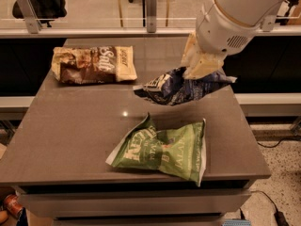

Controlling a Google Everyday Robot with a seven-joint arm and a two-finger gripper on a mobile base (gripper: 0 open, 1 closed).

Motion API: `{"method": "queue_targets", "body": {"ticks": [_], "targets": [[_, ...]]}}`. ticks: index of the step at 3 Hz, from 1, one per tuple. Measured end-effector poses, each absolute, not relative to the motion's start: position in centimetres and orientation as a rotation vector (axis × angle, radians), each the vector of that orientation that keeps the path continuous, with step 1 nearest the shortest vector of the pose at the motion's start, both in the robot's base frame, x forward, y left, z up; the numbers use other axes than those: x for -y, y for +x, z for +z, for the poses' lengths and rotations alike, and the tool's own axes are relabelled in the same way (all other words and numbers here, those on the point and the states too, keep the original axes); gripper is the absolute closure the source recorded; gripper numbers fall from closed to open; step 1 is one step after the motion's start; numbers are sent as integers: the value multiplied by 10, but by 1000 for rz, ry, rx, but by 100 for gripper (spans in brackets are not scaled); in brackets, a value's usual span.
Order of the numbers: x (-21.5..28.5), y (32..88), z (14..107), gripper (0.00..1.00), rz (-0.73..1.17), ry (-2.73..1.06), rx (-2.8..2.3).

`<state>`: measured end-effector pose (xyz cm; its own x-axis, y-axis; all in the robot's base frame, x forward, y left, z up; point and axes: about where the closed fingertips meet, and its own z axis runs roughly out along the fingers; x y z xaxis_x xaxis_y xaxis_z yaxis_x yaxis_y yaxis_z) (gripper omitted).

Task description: Move blue chip bag near green jalapeno chip bag

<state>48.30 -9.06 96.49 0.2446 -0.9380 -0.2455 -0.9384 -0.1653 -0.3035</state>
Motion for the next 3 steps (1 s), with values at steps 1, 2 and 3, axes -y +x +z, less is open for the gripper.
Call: {"method": "queue_targets", "body": {"ticks": [1, 2, 3], "targets": [[89, 473, 959, 84, -5, -2114, -1772], [87, 466, 955, 59, -14, -2072, -1820], [84, 461, 950, 36, -5, -2043, -1850]]}}
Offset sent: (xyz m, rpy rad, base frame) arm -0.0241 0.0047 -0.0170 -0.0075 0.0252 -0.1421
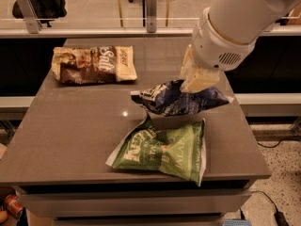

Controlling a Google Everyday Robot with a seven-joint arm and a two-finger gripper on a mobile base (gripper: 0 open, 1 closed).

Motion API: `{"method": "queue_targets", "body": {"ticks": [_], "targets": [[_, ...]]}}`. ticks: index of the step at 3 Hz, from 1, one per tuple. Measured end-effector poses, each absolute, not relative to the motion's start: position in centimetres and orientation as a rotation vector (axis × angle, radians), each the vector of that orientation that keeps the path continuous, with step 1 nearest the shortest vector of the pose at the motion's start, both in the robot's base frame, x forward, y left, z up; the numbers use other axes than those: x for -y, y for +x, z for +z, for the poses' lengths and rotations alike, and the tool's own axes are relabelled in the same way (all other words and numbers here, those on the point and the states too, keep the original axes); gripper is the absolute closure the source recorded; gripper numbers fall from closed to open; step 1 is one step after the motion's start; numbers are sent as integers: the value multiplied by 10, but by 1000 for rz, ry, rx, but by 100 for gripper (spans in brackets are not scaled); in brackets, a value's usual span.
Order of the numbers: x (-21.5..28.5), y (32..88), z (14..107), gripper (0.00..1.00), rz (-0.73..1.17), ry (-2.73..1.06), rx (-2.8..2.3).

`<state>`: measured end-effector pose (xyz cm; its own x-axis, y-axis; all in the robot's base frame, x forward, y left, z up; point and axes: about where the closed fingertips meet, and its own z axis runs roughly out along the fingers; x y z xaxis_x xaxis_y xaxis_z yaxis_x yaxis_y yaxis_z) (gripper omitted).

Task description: Move blue chip bag near green jalapeno chip bag

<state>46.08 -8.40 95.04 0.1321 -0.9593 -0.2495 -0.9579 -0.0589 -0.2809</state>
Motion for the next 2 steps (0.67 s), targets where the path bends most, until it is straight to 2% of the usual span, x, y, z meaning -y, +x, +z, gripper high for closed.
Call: {"method": "queue_targets", "body": {"ticks": [1, 2], "targets": [[83, 457, 949, 14, 5, -2027, -1865], [83, 452, 951, 0, 12, -2020, -1870]]}}
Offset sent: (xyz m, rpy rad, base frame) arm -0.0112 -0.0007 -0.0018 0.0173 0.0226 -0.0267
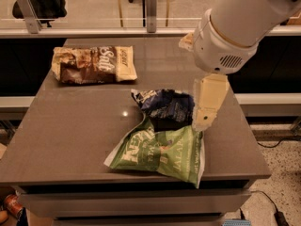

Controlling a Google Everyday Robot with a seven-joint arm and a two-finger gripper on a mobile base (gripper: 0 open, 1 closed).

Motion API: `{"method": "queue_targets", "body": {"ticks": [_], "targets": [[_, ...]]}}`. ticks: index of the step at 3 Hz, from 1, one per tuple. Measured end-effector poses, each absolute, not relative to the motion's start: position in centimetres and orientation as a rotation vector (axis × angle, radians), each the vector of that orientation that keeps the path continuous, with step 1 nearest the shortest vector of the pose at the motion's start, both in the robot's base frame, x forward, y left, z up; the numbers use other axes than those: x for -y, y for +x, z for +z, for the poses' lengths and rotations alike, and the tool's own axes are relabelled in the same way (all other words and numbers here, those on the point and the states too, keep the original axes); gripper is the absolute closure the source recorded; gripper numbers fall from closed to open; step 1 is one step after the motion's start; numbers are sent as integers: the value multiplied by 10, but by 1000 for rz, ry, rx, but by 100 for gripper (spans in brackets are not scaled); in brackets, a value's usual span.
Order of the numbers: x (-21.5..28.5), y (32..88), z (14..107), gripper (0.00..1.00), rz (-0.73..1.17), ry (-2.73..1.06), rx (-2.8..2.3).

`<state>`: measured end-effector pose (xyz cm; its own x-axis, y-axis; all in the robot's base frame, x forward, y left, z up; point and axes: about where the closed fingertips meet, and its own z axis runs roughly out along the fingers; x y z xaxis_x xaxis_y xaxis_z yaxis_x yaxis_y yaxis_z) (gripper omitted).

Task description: Move blue chip bag near green jalapeno chip bag

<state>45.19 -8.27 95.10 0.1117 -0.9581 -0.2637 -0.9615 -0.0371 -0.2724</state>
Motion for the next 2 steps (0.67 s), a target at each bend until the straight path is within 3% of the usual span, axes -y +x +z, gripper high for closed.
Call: {"method": "queue_targets", "body": {"ticks": [2], "targets": [[82, 451, 951, 0, 32, -2019, -1868]]}}
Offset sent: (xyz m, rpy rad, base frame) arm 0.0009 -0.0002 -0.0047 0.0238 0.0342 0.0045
